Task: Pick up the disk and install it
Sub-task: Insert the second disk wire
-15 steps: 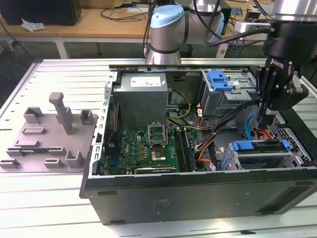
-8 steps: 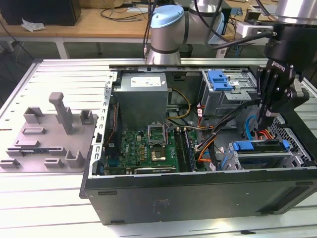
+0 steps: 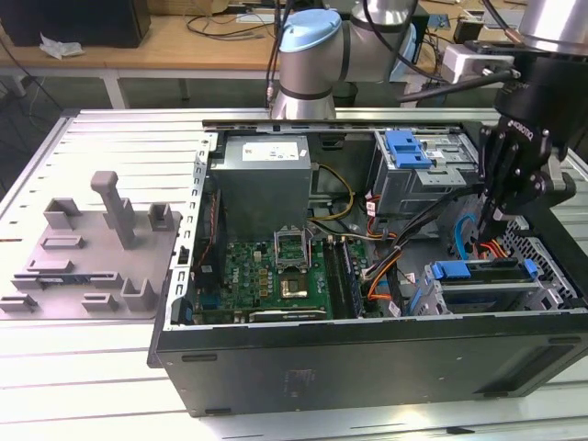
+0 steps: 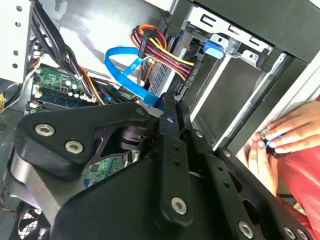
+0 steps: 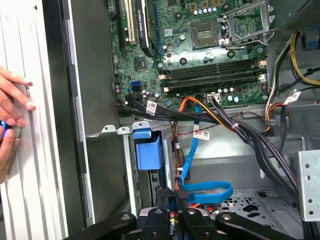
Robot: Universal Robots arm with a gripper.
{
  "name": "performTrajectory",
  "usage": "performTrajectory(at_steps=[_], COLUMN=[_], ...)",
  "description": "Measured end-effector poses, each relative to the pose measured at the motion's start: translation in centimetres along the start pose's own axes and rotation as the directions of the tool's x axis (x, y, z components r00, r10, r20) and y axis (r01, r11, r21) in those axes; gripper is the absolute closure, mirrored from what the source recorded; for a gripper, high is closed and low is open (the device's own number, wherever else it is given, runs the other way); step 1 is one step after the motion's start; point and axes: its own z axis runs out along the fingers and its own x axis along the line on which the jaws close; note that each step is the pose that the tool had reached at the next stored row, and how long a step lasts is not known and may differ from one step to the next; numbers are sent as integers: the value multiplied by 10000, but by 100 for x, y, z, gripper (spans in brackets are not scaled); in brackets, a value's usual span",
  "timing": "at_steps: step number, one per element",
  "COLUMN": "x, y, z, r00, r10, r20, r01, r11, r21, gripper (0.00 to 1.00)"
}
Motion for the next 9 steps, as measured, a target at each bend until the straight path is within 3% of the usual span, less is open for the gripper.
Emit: performTrajectory(at_steps=[3,7,9], x=[48,166,199], y=[-6,-20,-25], z=[9,30,37], r00=[9997,9967,9953], r10=[-1,0,0], r20=[246,815,970], r01=[2,8,11], r11=[10000,10000,9999], r21=[-29,-96,-114], gripper=[84,84,84])
